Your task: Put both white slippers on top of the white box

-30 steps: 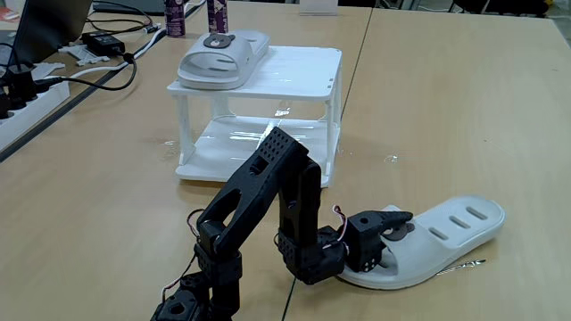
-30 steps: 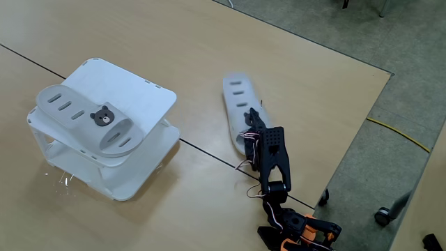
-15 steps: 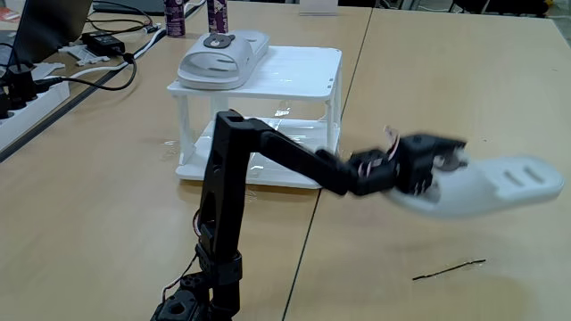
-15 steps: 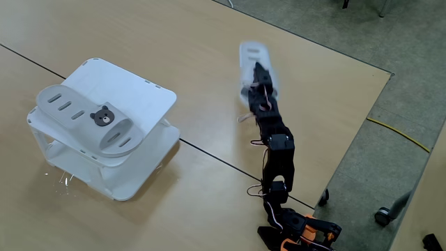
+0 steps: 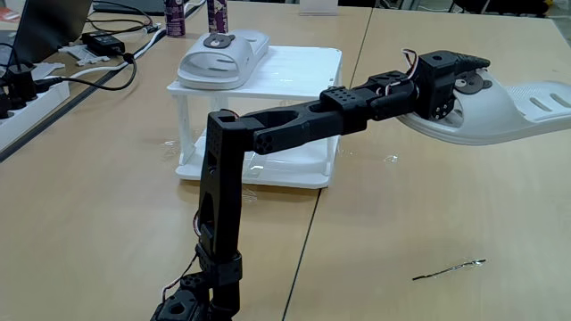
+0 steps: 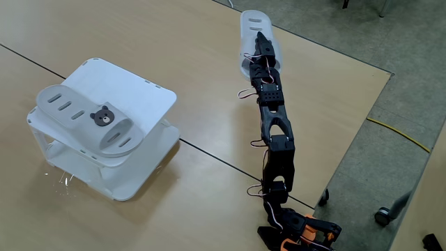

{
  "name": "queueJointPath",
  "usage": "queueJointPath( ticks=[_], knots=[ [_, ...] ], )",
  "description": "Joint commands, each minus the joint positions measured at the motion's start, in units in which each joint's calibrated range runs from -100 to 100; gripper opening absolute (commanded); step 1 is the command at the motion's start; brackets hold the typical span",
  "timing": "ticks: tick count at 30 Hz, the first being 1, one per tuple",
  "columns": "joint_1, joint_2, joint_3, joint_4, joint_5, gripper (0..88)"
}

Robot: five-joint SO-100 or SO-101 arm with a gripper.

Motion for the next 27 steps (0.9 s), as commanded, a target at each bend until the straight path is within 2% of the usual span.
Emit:
queueJointPath(
  ticks=[1,7,17,20,27],
  knots=[
    [0.54,-8.99,-10.43,0.16,0.42,0.8],
    [0.54,-8.99,-23.87,11.64,0.42,0.8],
    [-0.03,-8.99,-34.79,18.02,0.42,0.8],
    [-3.49,-8.66,-34.70,18.02,0.42,0.8],
    [-19.44,-8.23,-33.98,18.02,0.42,0.8]
  ],
)
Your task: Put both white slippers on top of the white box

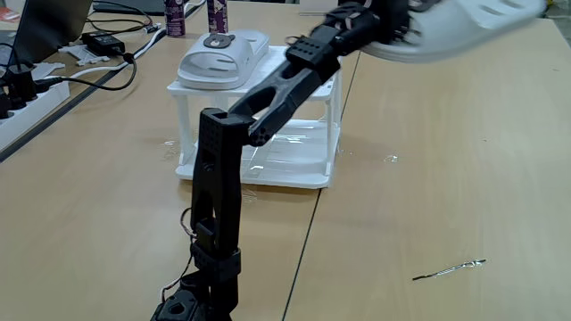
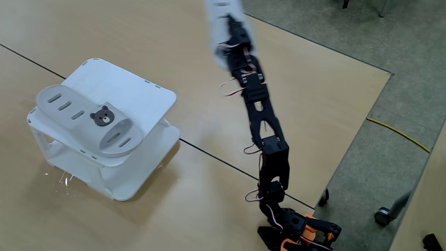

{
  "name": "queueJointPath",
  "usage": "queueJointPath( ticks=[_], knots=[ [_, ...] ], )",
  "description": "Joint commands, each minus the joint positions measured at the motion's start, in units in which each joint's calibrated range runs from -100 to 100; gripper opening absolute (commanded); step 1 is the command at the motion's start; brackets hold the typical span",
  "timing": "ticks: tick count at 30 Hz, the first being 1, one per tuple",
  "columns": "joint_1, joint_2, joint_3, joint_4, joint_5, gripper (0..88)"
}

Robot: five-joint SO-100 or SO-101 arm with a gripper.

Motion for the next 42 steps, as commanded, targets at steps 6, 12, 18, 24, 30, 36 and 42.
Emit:
queueJointPath(
  ticks=[6,12,18,24,30,36,42],
  knots=[
    [-20.15,-5.88,-6.49,-0.26,0.42,0.8],
    [-27.88,-2.09,-6.58,-0.52,0.42,0.8],
    [-32.16,-0.16,-6.58,-0.60,0.42,0.8],
    [-31.83,4.55,-10.10,-0.78,0.42,0.8],
    [-31.75,19.45,-27.87,-0.78,0.42,0.8],
    [-29.86,32.49,-41.04,-0.78,0.42,0.8],
    [-28.21,38.29,-47.26,-0.78,0.42,0.8]
  ],
)
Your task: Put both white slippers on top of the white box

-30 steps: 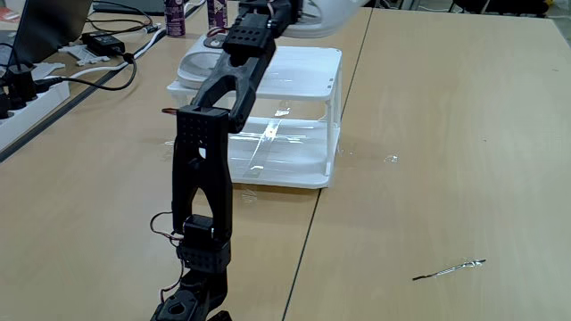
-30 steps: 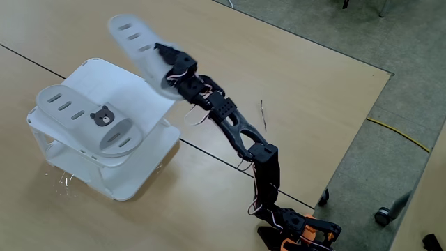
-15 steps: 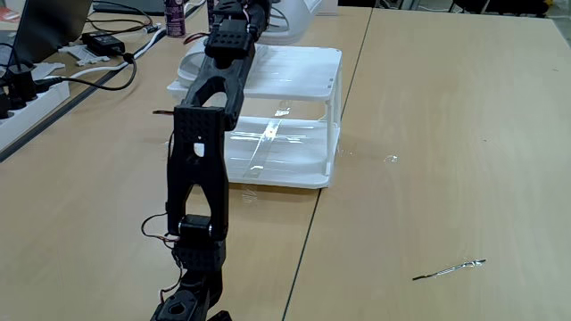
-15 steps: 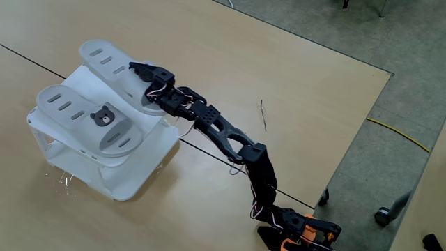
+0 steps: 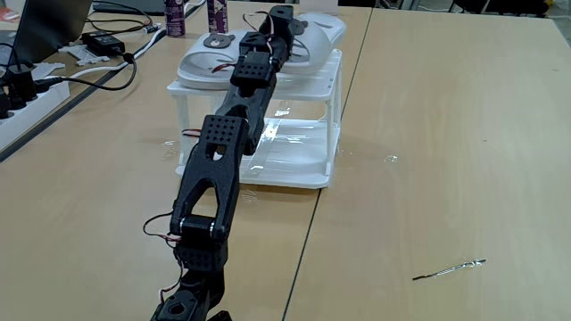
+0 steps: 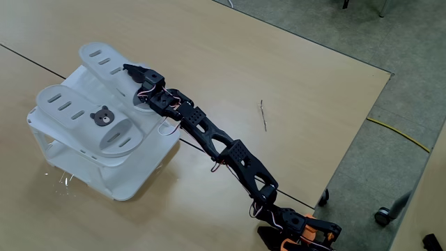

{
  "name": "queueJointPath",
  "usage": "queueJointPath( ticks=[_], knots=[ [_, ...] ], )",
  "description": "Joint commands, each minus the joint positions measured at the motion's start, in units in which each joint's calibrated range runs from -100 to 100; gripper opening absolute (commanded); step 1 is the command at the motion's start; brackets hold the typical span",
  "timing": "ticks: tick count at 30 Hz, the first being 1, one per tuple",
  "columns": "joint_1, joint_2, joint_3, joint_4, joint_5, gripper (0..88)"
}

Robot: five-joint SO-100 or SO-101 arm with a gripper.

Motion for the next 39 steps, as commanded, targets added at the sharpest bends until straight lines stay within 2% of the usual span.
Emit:
queueJointPath(
  ticks=[1,13,17,19,23,31,39],
  knots=[
    [0.32,-1.21,-8.54,-0.78,0.42,0.8],
    [-0.34,-0.45,-8.09,-0.69,0.42,2.1],
    [-0.34,0.47,-8.72,-0.78,0.42,18.4],
    [-0.34,0.47,-8.72,-0.60,0.42,22.5],
    [-0.34,-0.03,-8.09,0.00,0.42,23.0],
    [-0.34,-4.83,-8.00,12.42,0.42,23.1],
    [-0.25,-11.14,-7.91,17.60,0.42,23.2]
  ],
)
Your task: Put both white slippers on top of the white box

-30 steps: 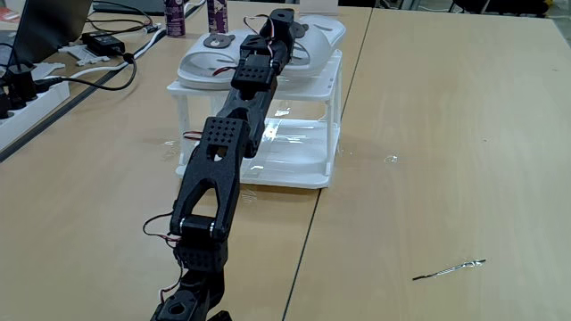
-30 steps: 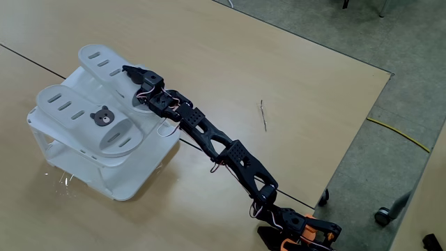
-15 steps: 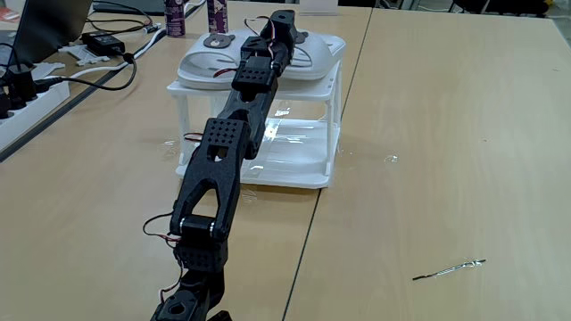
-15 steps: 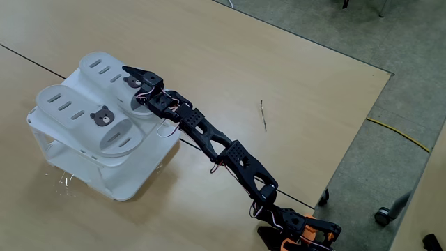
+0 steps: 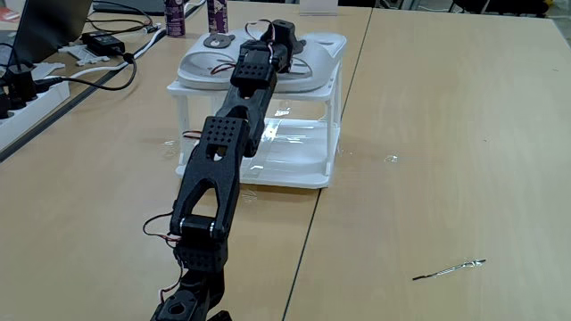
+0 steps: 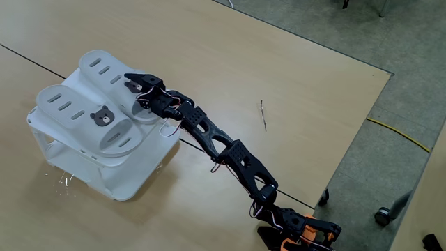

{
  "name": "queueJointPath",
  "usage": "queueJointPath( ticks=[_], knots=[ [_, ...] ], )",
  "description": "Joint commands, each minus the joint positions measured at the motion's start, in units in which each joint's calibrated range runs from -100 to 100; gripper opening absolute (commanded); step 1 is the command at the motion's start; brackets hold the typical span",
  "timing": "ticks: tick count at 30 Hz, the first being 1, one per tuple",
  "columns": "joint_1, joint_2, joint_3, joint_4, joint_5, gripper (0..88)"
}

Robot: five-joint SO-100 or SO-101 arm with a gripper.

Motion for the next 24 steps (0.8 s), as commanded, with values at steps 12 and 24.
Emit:
queueJointPath(
  ticks=[12,24],
  knots=[
    [0.38,-20.55,-5.03,23.20,0.42,23.2],
    [0.71,-28.63,-11.62,22.68,0.42,7.0]
  ],
)
